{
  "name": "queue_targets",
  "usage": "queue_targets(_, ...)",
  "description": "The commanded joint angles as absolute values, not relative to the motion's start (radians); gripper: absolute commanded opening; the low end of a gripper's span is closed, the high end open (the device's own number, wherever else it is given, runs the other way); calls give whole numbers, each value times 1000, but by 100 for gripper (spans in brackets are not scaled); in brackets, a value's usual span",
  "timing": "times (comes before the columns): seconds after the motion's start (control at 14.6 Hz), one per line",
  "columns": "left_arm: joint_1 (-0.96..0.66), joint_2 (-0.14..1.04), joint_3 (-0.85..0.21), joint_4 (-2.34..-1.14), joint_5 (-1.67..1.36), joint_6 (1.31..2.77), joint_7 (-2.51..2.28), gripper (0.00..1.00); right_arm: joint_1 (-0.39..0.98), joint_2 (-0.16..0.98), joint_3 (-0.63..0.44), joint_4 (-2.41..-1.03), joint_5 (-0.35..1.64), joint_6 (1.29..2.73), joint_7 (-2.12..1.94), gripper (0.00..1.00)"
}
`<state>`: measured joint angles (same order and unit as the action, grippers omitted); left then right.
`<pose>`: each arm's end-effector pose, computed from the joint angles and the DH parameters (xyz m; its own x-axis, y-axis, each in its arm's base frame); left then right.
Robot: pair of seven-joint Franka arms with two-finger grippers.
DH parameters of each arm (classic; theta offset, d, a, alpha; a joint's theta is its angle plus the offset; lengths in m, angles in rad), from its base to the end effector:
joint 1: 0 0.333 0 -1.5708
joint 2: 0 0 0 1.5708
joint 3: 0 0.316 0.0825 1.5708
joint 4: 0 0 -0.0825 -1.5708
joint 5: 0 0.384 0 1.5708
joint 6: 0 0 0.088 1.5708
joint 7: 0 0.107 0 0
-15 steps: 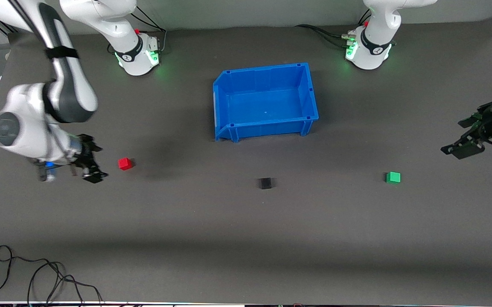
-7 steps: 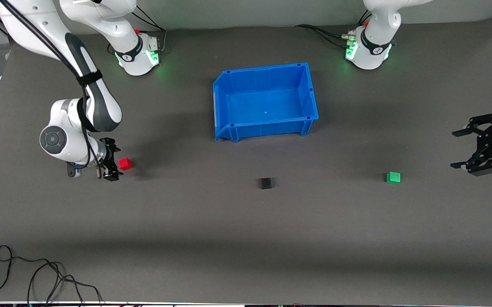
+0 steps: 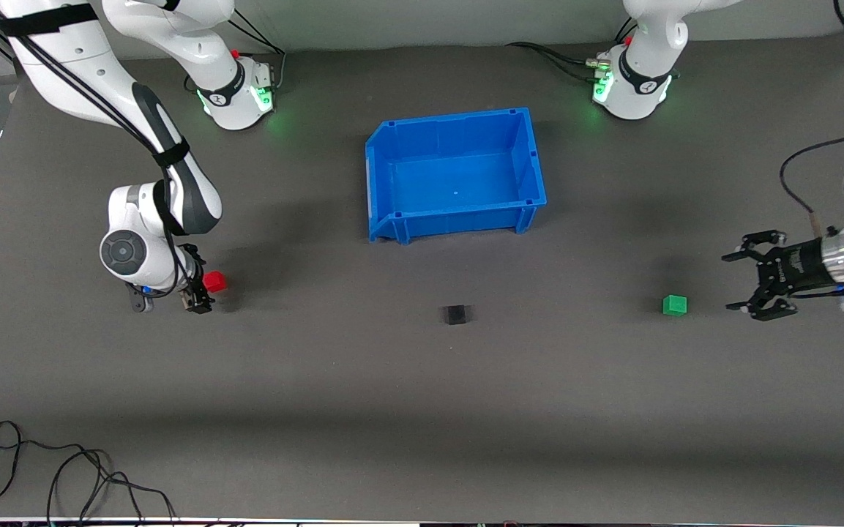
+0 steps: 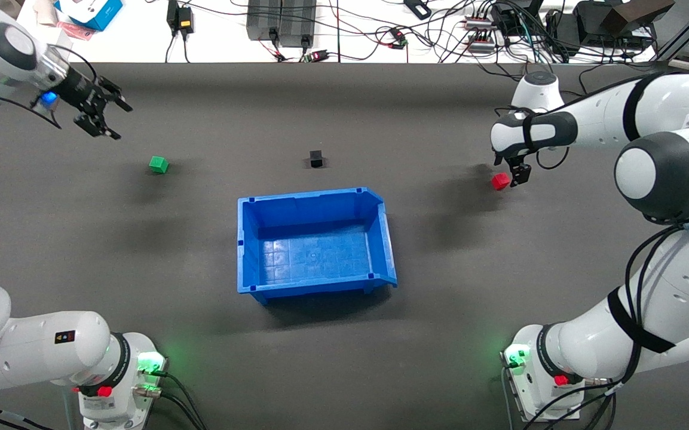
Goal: Attach green and red cubes to black cube
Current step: 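Close the right gripper on the red cube while the left gripper grasps the green cube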
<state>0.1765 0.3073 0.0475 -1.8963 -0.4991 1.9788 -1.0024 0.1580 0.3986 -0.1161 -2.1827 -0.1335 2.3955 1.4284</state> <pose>0.5911 0.1023 0.3307 0.0776 0.8876 -0.4540 0.9953 -0.0958 -0.0172 0.5394 0.0200 0.1909 0.2990 -0.9503 0.0873 -0.9390 -0.2766 0.2045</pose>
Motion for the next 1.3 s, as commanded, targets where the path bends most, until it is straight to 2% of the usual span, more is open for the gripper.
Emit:
queue_targets(0.0, 202, 374, 43, -1907, -555, 2028, -913, 100, 156, 409, -117, -2180, -158, 2405, 1401, 82)
queue_targets(0.07, 204, 399, 41, -1914, -563, 2052, -879, 100, 156, 413, -117, -2178, -158, 2405, 1399, 77)
queue_targets(0.21, 201, 422, 41, -1962, -592, 2129, -807, 100, 155, 419, -117, -2177, -156, 2402, 1401, 76)
queue_targets(0.27, 198, 431, 40, -1989, -607, 2172, -786, 100, 155, 419, -117, -2177, -156, 2401, 1397, 58)
queue_targets(0.48, 187, 481, 37, -2009, -646, 2235, -714, 100, 156, 410, -117, -2171, -156, 2382, 1401, 19)
queue_targets(0.62, 184, 512, 34, -2011, -672, 2270, -671, 100, 163, 402, -117, -2105, -156, 2294, 1396, 16)
queue_targets(0.75, 175, 523, 32, -2020, -690, 2295, -658, 100, 173, 402, -103, -2008, -146, 2124, 1411, 14)
queue_targets(0.96, 160, 529, 32, -2034, -707, 2324, -657, 99, 247, 403, -101, -1909, -68, 2042, 1417, 14)
queue_targets(1.03, 153, 529, 32, -2039, -713, 2327, -657, 87, 259, 410, -101, -1881, -20, 2040, 1416, 14)
queue_targets(1.1, 152, 529, 31, -2039, -715, 2327, -657, 67, 290, 416, -101, -1847, 9, 2040, 1414, 14)
queue_targets(1.23, 156, 526, 32, -2034, -716, 2322, -658, 44, 353, 437, -101, -1768, 15, 2039, 1463, 14)
